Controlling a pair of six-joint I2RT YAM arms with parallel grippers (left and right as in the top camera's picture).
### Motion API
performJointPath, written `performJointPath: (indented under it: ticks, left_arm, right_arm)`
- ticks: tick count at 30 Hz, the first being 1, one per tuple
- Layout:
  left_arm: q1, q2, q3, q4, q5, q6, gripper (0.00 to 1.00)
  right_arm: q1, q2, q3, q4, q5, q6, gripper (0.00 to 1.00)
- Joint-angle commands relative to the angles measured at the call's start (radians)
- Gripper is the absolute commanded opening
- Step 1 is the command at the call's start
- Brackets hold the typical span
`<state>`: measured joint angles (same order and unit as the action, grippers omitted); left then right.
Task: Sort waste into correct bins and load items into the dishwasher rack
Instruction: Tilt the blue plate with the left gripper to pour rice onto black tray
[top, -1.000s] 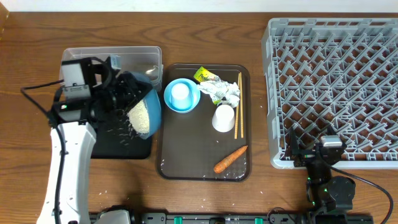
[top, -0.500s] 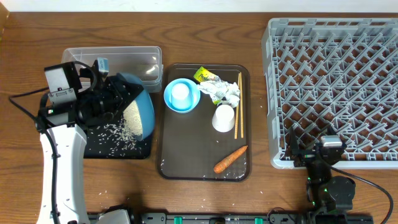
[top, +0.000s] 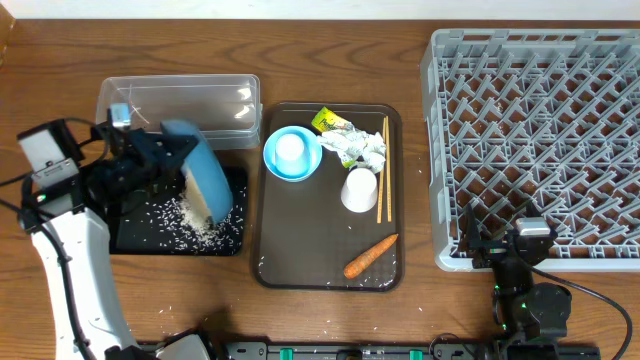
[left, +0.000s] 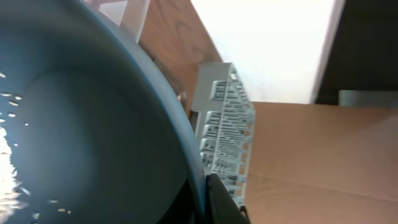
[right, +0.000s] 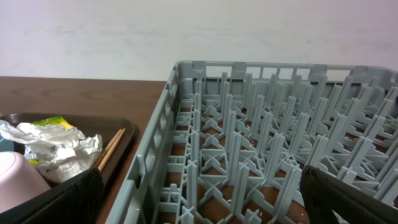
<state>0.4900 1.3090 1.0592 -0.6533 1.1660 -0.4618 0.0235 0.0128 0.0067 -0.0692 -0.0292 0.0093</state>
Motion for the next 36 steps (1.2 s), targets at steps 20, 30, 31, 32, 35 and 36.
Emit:
performJointPath:
  ticks: [20, 30, 31, 32, 35, 36]
  left_arm:
    - [0.142, 0.013, -0.024, -0.039, 0.259, 0.081, 0.06]
    - [0.169, 0.017, -0.024, -0.051, 0.329, 0.155, 0.06]
    - [0.173, 0.017, -0.024, -0.051, 0.279, 0.153, 0.06]
    - [0.176, 0.018, -0.024, -0.069, 0.266, 0.145, 0.06]
    - [0.179, 0.018, -0.024, -0.114, 0.345, 0.176, 0.06]
    - [0.179, 0.018, -0.024, -0.105, 0.332, 0.189, 0.06]
  right_arm:
    - [-0.005, -0.001, -0.001, -0.003, 0.003, -0.014, 0.99]
    - [-0.005, -0.001, -0.001, -0.003, 0.003, -0.014, 0.99]
    - [-0.005, -0.001, -0.001, -0.003, 0.003, -0.014, 1.00]
    - [-0.005, -0.001, -0.001, -0.003, 0.003, -0.014, 0.99]
    - [-0.005, -0.001, -0.001, -0.003, 0.003, -0.014, 0.99]
    - [-0.005, -0.001, -0.001, -0.003, 0.003, -0.014, 0.99]
